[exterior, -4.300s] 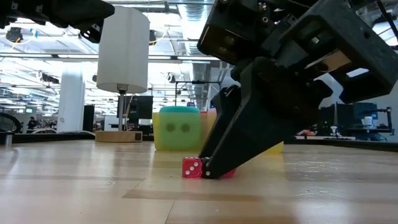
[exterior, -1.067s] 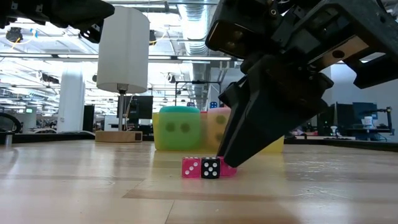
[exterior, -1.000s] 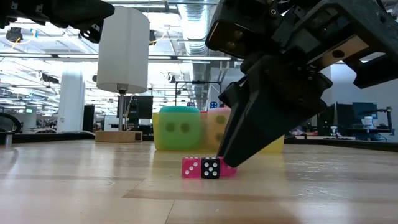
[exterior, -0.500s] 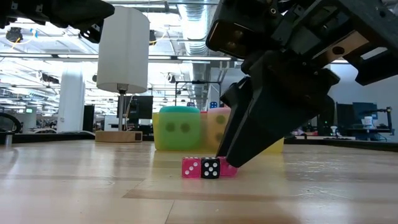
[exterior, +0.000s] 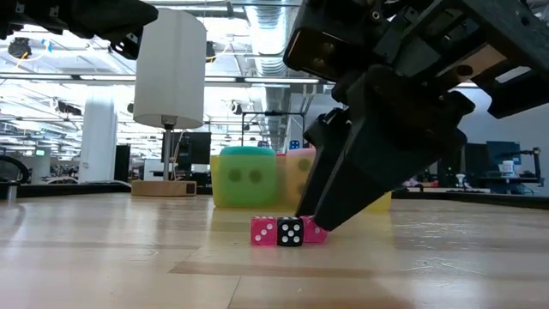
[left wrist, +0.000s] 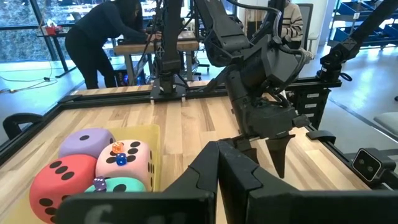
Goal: Pick & Place Dice
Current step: Put the right small pink dice into the yellow bin
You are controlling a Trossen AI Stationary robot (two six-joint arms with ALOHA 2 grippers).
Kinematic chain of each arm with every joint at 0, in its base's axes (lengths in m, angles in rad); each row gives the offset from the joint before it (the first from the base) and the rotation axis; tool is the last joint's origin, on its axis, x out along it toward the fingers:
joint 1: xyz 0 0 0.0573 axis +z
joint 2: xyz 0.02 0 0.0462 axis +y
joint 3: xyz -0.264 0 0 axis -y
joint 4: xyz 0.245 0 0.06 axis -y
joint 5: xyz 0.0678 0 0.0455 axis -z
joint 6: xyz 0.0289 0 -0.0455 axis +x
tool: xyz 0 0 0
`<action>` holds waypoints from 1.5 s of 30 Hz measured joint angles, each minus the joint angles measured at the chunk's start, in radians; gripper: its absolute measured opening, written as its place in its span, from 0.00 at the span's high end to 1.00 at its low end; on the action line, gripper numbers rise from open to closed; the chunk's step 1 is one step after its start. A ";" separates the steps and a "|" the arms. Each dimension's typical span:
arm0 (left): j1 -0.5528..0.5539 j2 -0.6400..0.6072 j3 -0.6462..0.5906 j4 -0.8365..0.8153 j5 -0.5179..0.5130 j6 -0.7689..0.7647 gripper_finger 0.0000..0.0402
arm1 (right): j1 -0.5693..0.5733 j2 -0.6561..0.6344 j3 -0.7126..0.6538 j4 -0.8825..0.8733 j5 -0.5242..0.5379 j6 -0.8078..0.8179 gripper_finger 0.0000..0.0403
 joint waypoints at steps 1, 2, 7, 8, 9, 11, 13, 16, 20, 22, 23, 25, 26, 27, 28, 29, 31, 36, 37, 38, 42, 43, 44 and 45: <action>0.000 0.000 0.000 0.000 0.000 0.000 1.00 | 0.000 0.000 0.000 0.002 0.001 -0.001 0.59; 0.000 0.000 0.000 0.000 0.000 0.000 1.00 | 0.000 0.006 0.000 0.014 0.001 -0.003 0.60; 0.000 0.000 0.000 -0.001 0.000 0.000 1.00 | 0.001 0.067 -0.003 0.090 0.006 0.002 0.62; 0.000 0.000 0.000 -0.001 0.000 0.000 1.00 | 0.003 0.069 -0.002 0.089 0.004 0.002 0.62; 0.000 0.000 0.000 -0.001 0.000 0.000 1.00 | 0.006 0.070 -0.002 0.087 0.003 0.002 0.62; 0.000 0.000 0.000 -0.003 0.000 0.000 1.00 | 0.006 0.070 -0.003 0.090 0.003 0.002 0.62; 0.000 0.000 0.000 -0.003 0.000 0.000 1.00 | 0.006 0.055 -0.003 0.080 0.001 0.002 0.62; 0.000 0.000 0.000 -0.003 0.000 0.000 1.00 | 0.005 0.053 -0.004 0.070 -0.002 0.002 0.62; 0.000 0.000 0.000 -0.003 0.000 0.000 1.00 | 0.005 0.053 -0.005 0.067 -0.003 0.005 0.62; 0.000 0.000 0.000 -0.003 0.000 0.000 1.00 | 0.005 0.053 -0.005 0.065 -0.003 0.005 0.62; 0.000 0.000 0.000 -0.003 0.000 0.000 1.00 | 0.005 0.053 -0.005 0.066 -0.003 0.005 0.62; 0.000 0.000 0.000 -0.003 0.000 0.000 1.00 | 0.005 0.054 -0.006 0.077 -0.002 0.005 0.62; 0.000 0.000 0.000 -0.003 0.000 0.000 1.00 | 0.005 0.054 -0.006 0.084 -0.002 0.005 0.62; 0.000 0.000 0.000 -0.003 0.000 0.000 1.00 | 0.005 0.054 -0.006 0.088 -0.002 0.005 0.62; 0.000 0.000 0.000 -0.003 0.000 0.000 1.00 | 0.005 0.054 -0.006 0.088 -0.002 0.005 0.63; 0.000 0.000 0.000 -0.003 0.000 0.000 1.00 | 0.005 0.054 -0.006 0.088 -0.002 0.005 0.64; 0.000 0.000 0.000 -0.003 0.000 0.000 1.00 | 0.005 0.054 -0.007 0.089 -0.001 0.002 0.66; 0.000 0.000 0.000 -0.003 0.000 0.000 1.00 | 0.005 0.055 -0.008 0.091 0.002 -0.002 0.76; 0.000 0.000 0.000 -0.003 0.000 0.000 1.00 | 0.005 0.055 -0.008 0.091 0.002 -0.003 0.78; 0.000 0.000 0.000 -0.003 0.000 0.000 1.00 | 0.005 0.055 -0.008 0.091 0.003 -0.003 0.80; 0.000 0.000 0.000 -0.003 0.000 0.000 1.00 | 0.004 0.055 -0.008 0.096 0.003 -0.003 0.84; 0.000 0.000 0.000 -0.003 0.000 0.000 1.00 | 0.003 0.056 -0.005 0.094 0.002 -0.003 0.85; 0.000 0.000 0.000 -0.003 0.000 0.000 1.00 | 0.001 0.056 0.001 0.093 0.001 -0.003 0.85; 0.000 0.000 0.000 -0.003 0.000 0.000 1.00 | -0.003 0.057 0.007 0.088 0.000 -0.003 0.85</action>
